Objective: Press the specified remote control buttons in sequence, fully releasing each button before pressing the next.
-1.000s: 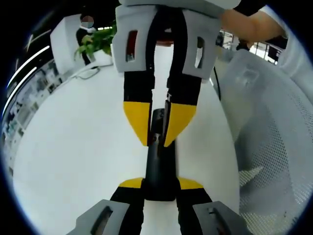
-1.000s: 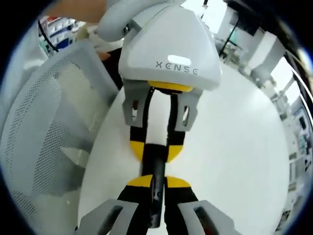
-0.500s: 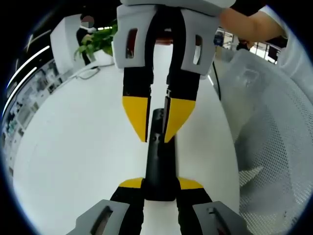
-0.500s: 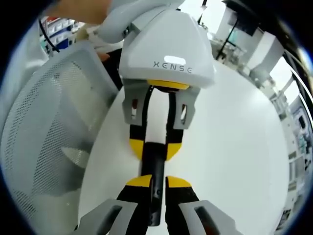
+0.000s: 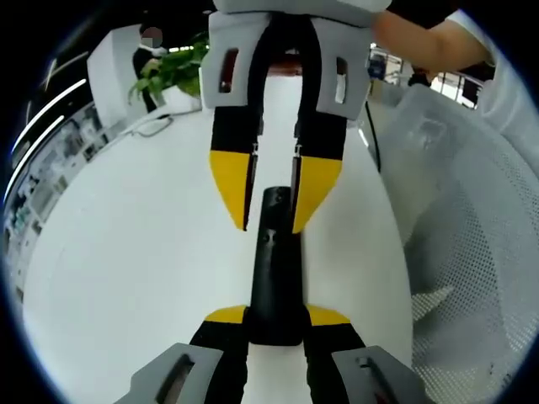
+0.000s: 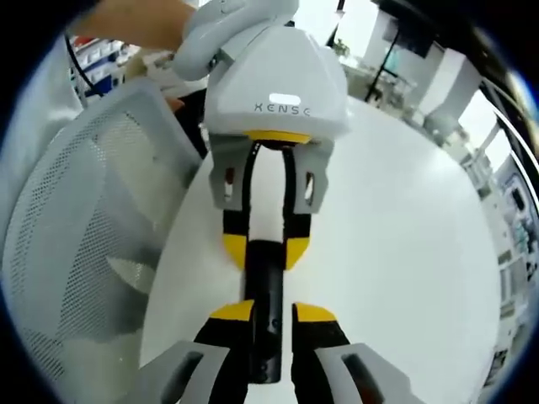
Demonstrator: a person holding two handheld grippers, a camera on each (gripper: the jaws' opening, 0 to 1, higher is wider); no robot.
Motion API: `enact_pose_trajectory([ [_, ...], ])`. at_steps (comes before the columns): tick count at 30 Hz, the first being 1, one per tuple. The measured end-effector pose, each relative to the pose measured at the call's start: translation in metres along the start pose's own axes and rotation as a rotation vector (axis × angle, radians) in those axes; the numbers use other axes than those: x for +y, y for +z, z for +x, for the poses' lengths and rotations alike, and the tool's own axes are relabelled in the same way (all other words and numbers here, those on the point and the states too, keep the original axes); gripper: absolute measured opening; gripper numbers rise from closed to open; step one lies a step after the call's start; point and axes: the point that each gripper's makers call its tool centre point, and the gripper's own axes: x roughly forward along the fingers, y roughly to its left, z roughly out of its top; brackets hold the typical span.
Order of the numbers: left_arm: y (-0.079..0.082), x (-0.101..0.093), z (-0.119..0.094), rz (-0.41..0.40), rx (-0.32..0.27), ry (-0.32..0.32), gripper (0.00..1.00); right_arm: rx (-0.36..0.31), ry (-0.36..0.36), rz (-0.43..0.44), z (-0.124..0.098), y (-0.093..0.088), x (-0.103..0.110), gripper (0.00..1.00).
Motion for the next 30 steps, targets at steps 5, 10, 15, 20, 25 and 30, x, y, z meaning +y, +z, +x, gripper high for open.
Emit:
enact_pose_trajectory([
  [5, 0.0, -0.001, -0.001, 0.0, 0.0, 0.0, 0.24, -0.002, -0.001, 0.005, -0.002, -0.004, 0.001, 0.14],
  [10, 0.0, -0.001, -0.001, 0.002, 0.002, 0.001, 0.24, -0.018, -0.002, 0.029, -0.004, -0.008, 0.002, 0.2],
  [15, 0.0, -0.001, 0.0, 0.001, 0.003, 0.0, 0.24, -0.024, -0.01, 0.044, -0.006, -0.014, 0.002, 0.21],
  [20, 0.0, -0.001, 0.0, 0.002, 0.0, 0.0, 0.24, -0.032, -0.015, 0.052, -0.007, -0.02, 0.003, 0.24],
  [25, 0.0, -0.001, 0.0, 0.002, -0.001, 0.001, 0.24, -0.044, -0.008, 0.081, -0.007, -0.027, 0.005, 0.23],
  [30, 0.0, -0.001, 0.0, 0.005, 0.003, 0.001, 0.24, -0.056, -0.011, 0.102, -0.007, -0.034, 0.005, 0.24],
])
